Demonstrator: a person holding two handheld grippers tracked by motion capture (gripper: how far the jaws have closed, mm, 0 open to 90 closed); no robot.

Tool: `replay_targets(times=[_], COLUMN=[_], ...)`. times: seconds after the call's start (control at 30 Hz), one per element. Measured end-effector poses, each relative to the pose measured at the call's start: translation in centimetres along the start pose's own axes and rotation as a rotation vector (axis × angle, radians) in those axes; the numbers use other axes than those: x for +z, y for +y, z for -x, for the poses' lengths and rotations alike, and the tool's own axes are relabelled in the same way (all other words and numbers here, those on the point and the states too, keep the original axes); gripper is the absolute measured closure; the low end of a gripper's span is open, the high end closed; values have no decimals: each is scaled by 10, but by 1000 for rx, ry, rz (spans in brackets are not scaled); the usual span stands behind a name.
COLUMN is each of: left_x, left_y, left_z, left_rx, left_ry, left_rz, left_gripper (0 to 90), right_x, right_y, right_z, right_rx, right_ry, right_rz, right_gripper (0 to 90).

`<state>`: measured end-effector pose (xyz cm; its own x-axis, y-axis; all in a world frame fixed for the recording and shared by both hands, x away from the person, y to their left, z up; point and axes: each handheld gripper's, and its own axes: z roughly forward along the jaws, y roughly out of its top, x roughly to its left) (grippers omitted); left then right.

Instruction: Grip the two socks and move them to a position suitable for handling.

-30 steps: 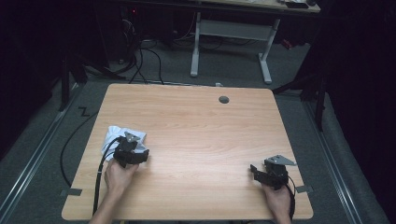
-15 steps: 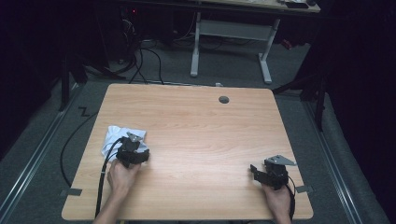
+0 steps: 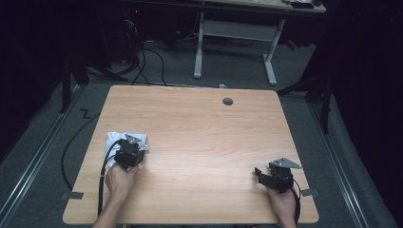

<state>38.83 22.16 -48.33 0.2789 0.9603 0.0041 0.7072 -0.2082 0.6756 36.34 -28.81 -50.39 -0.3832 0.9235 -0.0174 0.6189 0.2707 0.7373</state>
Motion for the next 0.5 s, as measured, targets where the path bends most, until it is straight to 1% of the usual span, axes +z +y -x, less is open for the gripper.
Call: replay_targets(times=[0.07,0.1,0.13,0.17,0.2,0.23,0.27,0.3,0.33,0.43,0.5], left_x=[-10,-10,-21,-21,-32,-38,-38,-43,-52,-62,-65], left_y=[2,2,8,8,15,19,19,22,27,33,34], left_z=[-4,-4,-8,-8,-11,-12,-12,-13,-15,-19,-20], left_rx=[-38,-38,-34,-34,-37,-33,-33,-38,-43,-48,-48], left_ry=[-34,-34,-45,-45,-59,-63,-63,-68,-78,-87,-91], left_rz=[50,50,70,70,98,110,110,124,146,173,183], left_gripper=[790,789,789,790,790,791,791,791,793,797,798], right_x=[0,0,0,0,0,0,0,0,0,0,0], right_y=[0,0,0,0,0,0,0,0,0,0,0], right_z=[0,0,0,0,0,0,0,0,0,0,0], right_rx=[1,1,1,-1,-1,-1,-1,-1,-1,1,1], right_ry=[0,0,0,0,0,0,0,0,0,0,0], right_rz=[0,0,0,0,0,0,0,0,0,0,0], right_gripper=[342,342,341,341,341,342,342,341,341,341,342])
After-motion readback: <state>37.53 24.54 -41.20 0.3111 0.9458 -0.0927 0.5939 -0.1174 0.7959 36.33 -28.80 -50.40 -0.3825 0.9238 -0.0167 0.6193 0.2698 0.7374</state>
